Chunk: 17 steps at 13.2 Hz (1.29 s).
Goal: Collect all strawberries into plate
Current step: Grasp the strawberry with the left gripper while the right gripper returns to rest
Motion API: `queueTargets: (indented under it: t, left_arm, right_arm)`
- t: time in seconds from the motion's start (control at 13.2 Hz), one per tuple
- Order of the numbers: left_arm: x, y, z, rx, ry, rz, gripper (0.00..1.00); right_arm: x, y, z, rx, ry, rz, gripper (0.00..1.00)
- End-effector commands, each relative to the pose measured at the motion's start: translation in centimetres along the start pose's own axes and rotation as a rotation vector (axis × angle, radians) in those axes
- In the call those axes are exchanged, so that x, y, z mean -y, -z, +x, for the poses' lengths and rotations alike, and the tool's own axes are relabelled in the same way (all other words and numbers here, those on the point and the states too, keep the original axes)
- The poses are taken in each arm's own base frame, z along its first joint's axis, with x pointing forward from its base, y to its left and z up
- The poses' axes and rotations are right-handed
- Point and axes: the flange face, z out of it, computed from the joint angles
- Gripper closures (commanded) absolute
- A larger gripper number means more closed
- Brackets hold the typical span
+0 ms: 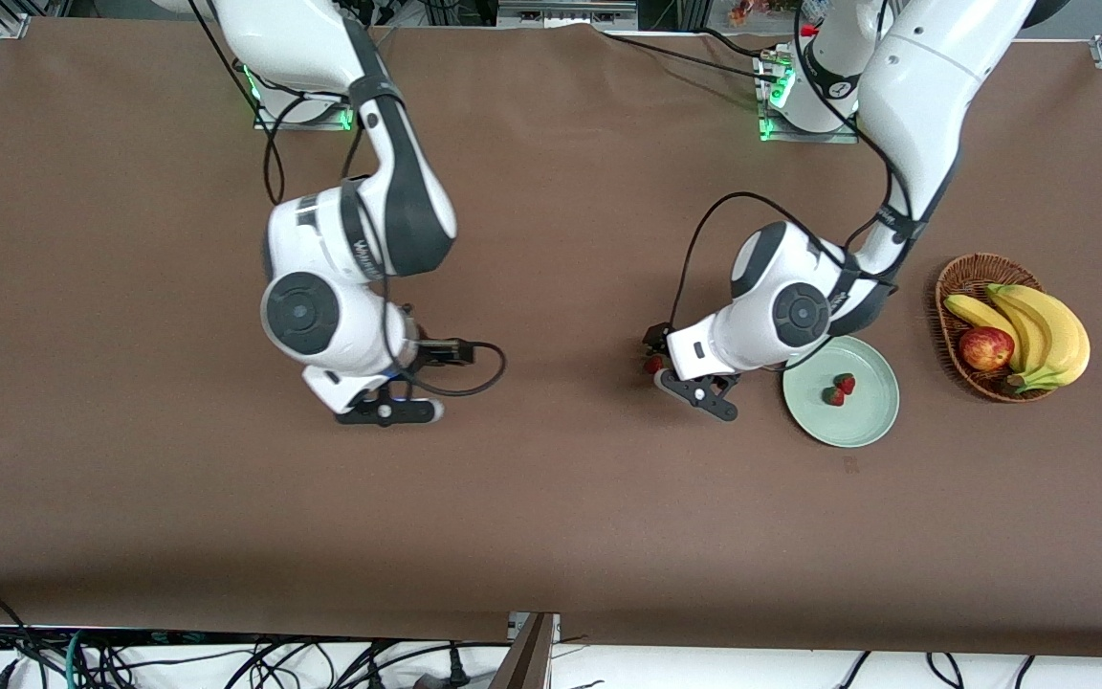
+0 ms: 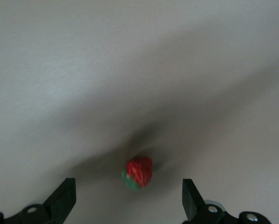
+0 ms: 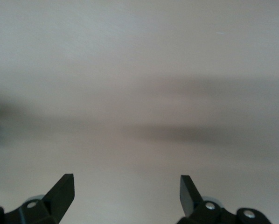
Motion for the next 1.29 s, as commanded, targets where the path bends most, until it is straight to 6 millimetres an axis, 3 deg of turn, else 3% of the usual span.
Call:
queueTargets:
  t: [0.0, 0.15, 0.3, 0.53, 0.61, 0.68, 0.83, 1.06, 1.21]
  left_arm:
    - [-0.2, -1.4, 0.2, -0.042, -0.084, 0.051, 0.0]
    - [-0.4, -2.3, -0.7, -0.019, -0.093, 0.052, 0.04]
    - [-0.2, -3.1, -1.4, 0.002, -0.091, 0.049, 0.09]
    - [-0.9, -3.5, -1.6, 0.007, -0.097, 0.042, 0.18]
    - [-1.6, -3.7, -1.7, 0.011, -0.106, 0.035, 0.3]
    - [-1.7, -3.8, -1.8, 0.014, -0.107, 0.033, 0.63]
    - [-1.8, -3.3, -1.7, 0.006, -0.108, 0.035, 0.98]
    - [-1.7, -2.0, -1.5, -0.004, -0.111, 0.036, 1.0]
    - [0.0, 1.8, -1.4, 0.007, -0.117, 0.062, 1.0]
  right_arm:
    - [-4.5, 2.5, -0.5, 0.035, 0.079, -0.023, 0.0]
    - [-9.7, 5.0, -0.8, 0.05, 0.04, -0.024, 0.0]
    - [-13.7, 7.4, -1.5, 0.059, 0.05, -0.047, 0.0]
    - [-18.0, 12.7, -4.8, 0.032, 0.091, -0.089, 0.0]
    - [-18.4, 14.2, -6.2, 0.027, 0.106, -0.113, 0.0]
    - [-18.8, 16.0, -7.9, 0.012, 0.11, -0.138, 0.0]
    - [-19.2, 18.9, -11.4, -0.011, 0.115, -0.134, 0.0]
    - [-19.8, 19.3, -15.8, -0.002, 0.127, -0.114, 0.0]
    - [-21.5, 20.6, -17.9, -0.02, 0.1, -0.11, 0.0]
